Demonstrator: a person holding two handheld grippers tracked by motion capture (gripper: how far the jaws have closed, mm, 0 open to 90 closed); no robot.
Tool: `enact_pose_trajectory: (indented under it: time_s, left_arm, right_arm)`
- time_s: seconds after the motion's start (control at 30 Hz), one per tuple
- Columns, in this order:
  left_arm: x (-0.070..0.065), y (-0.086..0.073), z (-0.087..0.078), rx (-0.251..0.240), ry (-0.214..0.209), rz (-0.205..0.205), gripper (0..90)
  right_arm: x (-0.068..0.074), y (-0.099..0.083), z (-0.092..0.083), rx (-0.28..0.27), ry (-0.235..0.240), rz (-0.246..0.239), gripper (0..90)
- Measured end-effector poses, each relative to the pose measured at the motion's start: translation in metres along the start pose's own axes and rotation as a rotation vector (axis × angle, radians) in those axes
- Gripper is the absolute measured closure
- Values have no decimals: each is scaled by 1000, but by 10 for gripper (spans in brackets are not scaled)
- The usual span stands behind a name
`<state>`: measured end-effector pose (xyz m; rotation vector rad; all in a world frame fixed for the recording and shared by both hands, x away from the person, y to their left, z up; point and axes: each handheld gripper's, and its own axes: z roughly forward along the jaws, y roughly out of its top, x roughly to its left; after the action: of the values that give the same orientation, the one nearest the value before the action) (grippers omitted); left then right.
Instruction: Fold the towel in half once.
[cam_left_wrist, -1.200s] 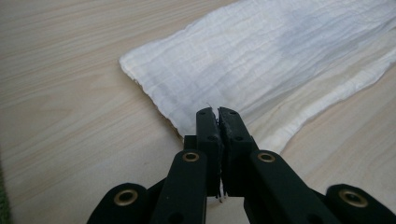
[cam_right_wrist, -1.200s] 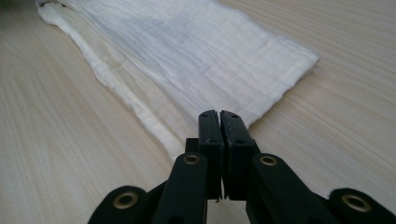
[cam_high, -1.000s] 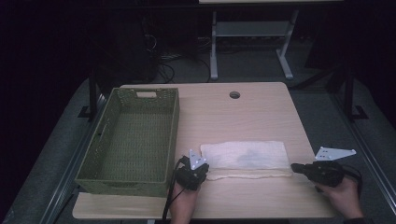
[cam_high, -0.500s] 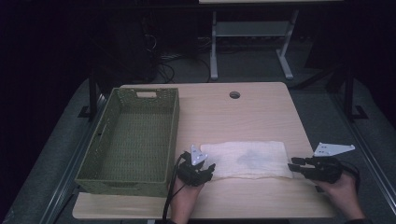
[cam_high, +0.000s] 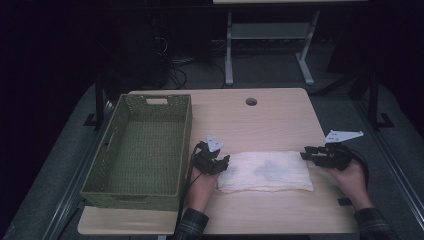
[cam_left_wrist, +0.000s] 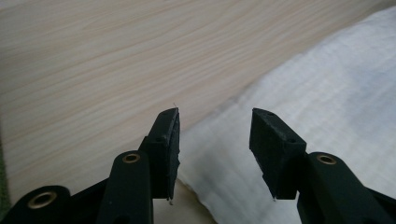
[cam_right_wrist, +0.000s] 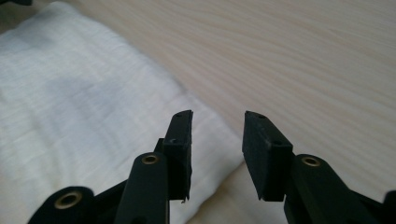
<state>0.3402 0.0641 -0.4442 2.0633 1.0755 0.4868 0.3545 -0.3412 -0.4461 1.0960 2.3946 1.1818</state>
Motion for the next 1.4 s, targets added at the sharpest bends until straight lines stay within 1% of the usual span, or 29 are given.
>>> enact_pose_trajectory:
  time_s: [0.13, 0.23, 0.3, 0.37, 0.43, 0.53, 0.57, 0.6, 0.63, 0.67, 0.7, 0.83, 0.87, 0.9, 1.0, 1.03, 1.07, 1.1, 1.13, 1.17, 1.3, 1.33, 1.4]
  left_arm:
    - [7, 3, 8, 10, 18, -11, 523]
    - [9, 3, 11, 22, 21, -10, 524]
    - [10, 2, 13, 30, 28, -3, 524]
    - [12, 1, 15, 32, 32, -10, 525]
    - [13, 1, 16, 39, 37, -8, 524]
    - [14, 0, 18, 51, 35, -10, 524]
    - [15, 0, 19, 52, 37, -9, 525]
    - [15, -1, 20, 56, 37, -15, 525]
    - [16, -1, 21, 57, 38, -13, 525]
    - [16, -2, 22, 62, 43, -13, 525]
    - [16, -2, 22, 67, 49, -5, 525]
    - [17, -5, 28, 100, 63, 6, 532]
    - [17, -6, 28, 97, 58, -1, 539]
    - [18, -7, 29, 93, 54, -7, 547]
    - [18, -7, 29, 85, 43, 5, 593]
    - [19, -7, 30, 81, 17, 1, 634]
    - [19, -7, 30, 83, -2, -5, 713]
    - [20, -7, 30, 85, -18, -10, 760]
    - [19, -6, 30, 85, -29, -9, 806]
    - [19, -6, 31, 87, -31, -4, 829]
    - [18, -4, 32, 86, -45, -12, 852]
    - [18, -4, 32, 74, -48, -18, 853]
    - [16, -1, 32, 48, -58, -29, 853]
  right_arm:
    - [-15, 4, 13, 19, -4, 32, 636]
    - [-22, 1, 23, 50, -9, 58, 643]
    - [-24, -3, 29, 73, -15, 43, 654]
    - [-24, -5, 32, 92, -8, 42, 663]
    - [-23, -6, 33, 90, 1, 40, 698]
    - [-21, -6, 33, 92, 8, 27, 783]
    - [-20, -6, 33, 94, 9, 15, 812]
    - [-18, -6, 33, 97, 11, 19, 833]
    - [-18, -6, 33, 94, 9, 4, 842]
    - [-16, -5, 33, 99, 5, 10, 847]
    - [-16, -5, 33, 101, 4, 9, 850]
    - [-15, -6, 33, 97, 3, 12, 854]
    - [-15, -6, 33, 98, -2, 3, 854]
    - [-14, -5, 33, 100, -4, 8, 855]
    - [-14, -5, 33, 101, -9, 4, 857]
    - [-14, -5, 33, 101, -10, 4, 859]
    - [-14, -5, 33, 100, -23, -4, 863]
    - [-14, -5, 33, 102, -36, -8, 864]
    - [-14, -5, 32, 106, -46, -9, 865]
    - [-14, -5, 31, 106, -56, -8, 866]
    - [-18, -5, 28, 98, -87, 9, 869]
    - [-19, -4, 26, 89, -92, 2, 869]
    - [-22, -2, 22, 76, -110, 7, 870]
